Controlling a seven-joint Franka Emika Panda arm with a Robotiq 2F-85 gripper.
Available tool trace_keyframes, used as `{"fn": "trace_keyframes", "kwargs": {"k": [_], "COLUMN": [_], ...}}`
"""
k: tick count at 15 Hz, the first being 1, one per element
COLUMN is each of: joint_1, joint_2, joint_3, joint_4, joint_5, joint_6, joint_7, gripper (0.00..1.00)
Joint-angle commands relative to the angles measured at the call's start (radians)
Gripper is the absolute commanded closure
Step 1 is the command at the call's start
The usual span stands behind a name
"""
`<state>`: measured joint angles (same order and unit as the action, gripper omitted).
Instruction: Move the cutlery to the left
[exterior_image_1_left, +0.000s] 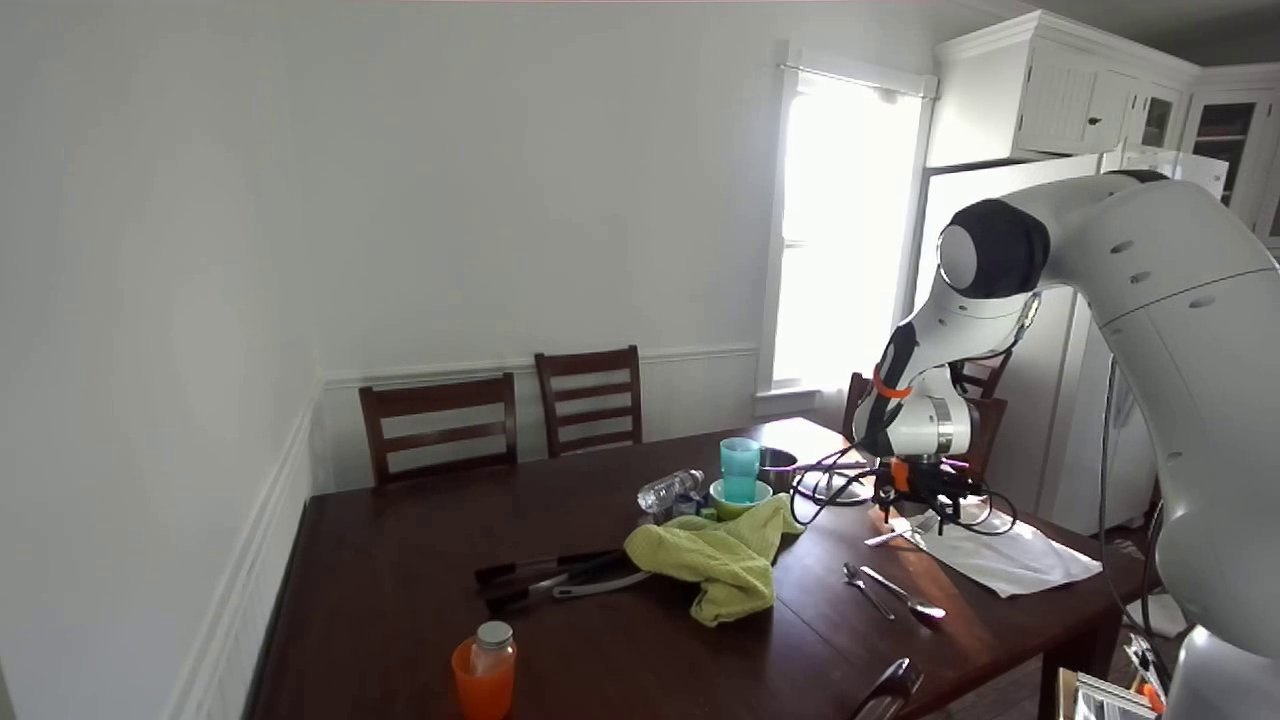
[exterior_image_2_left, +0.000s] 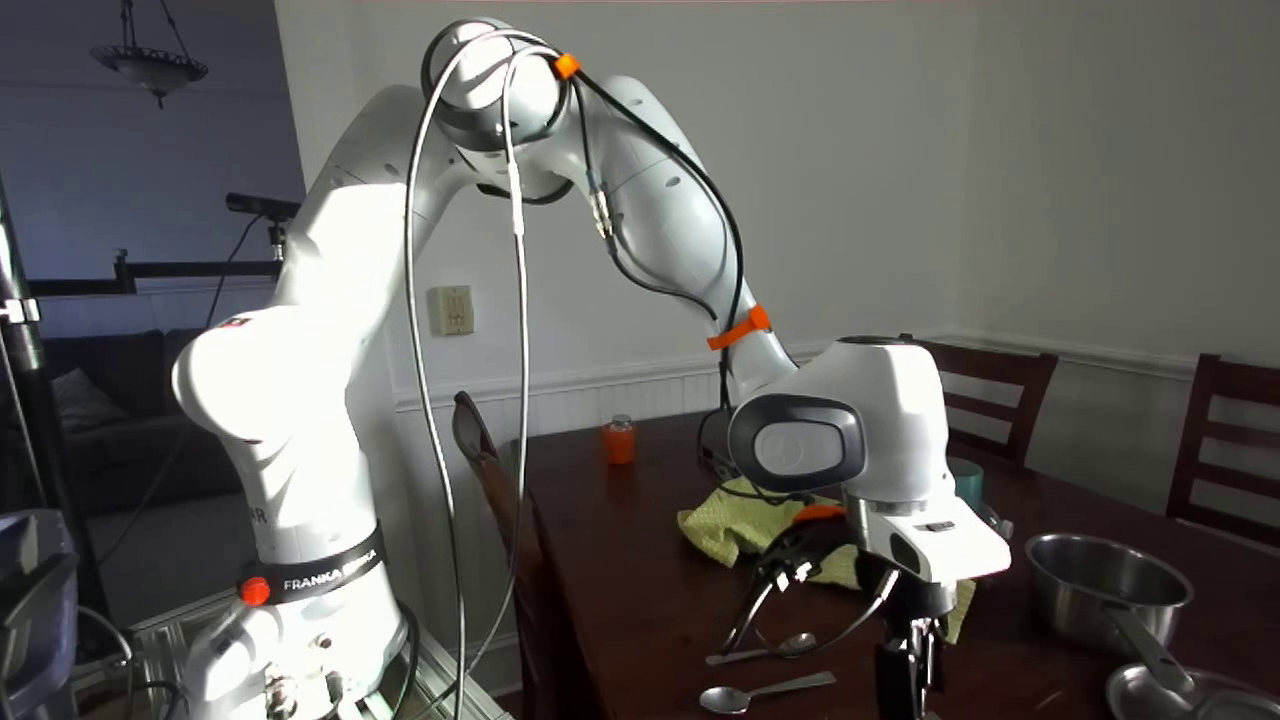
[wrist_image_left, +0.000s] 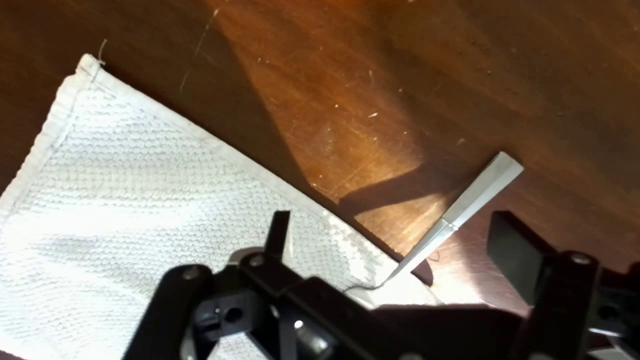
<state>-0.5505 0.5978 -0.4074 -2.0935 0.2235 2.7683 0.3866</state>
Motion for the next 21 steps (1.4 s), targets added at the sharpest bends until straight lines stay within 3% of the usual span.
{"fn": "trace_keyframes", "kwargs": {"k": [1, 9, 10, 11, 12, 13, 21], "joint_1": [0.025, 0.002, 0.000, -0.002, -0.001, 0.001, -0.010], "joint_2": [0.091, 0.236, 0.245, 0.258, 0.266, 0.272, 0.273], "joint_3": [-0.026, -0.021, -0.023, -0.024, -0.029, -0.033, -0.033], "joint_4": [0.103, 0.291, 0.309, 0.326, 0.339, 0.348, 0.382], "joint_5": [0.051, 0.116, 0.116, 0.117, 0.113, 0.108, 0.108], "joint_6": [-0.047, -0.102, -0.124, -0.136, -0.153, -0.163, -0.209], "joint_7": [0.081, 0.171, 0.177, 0.186, 0.197, 0.206, 0.231], "gripper": [0.00, 0.00, 0.04, 0.13, 0.29, 0.32, 0.91]}}
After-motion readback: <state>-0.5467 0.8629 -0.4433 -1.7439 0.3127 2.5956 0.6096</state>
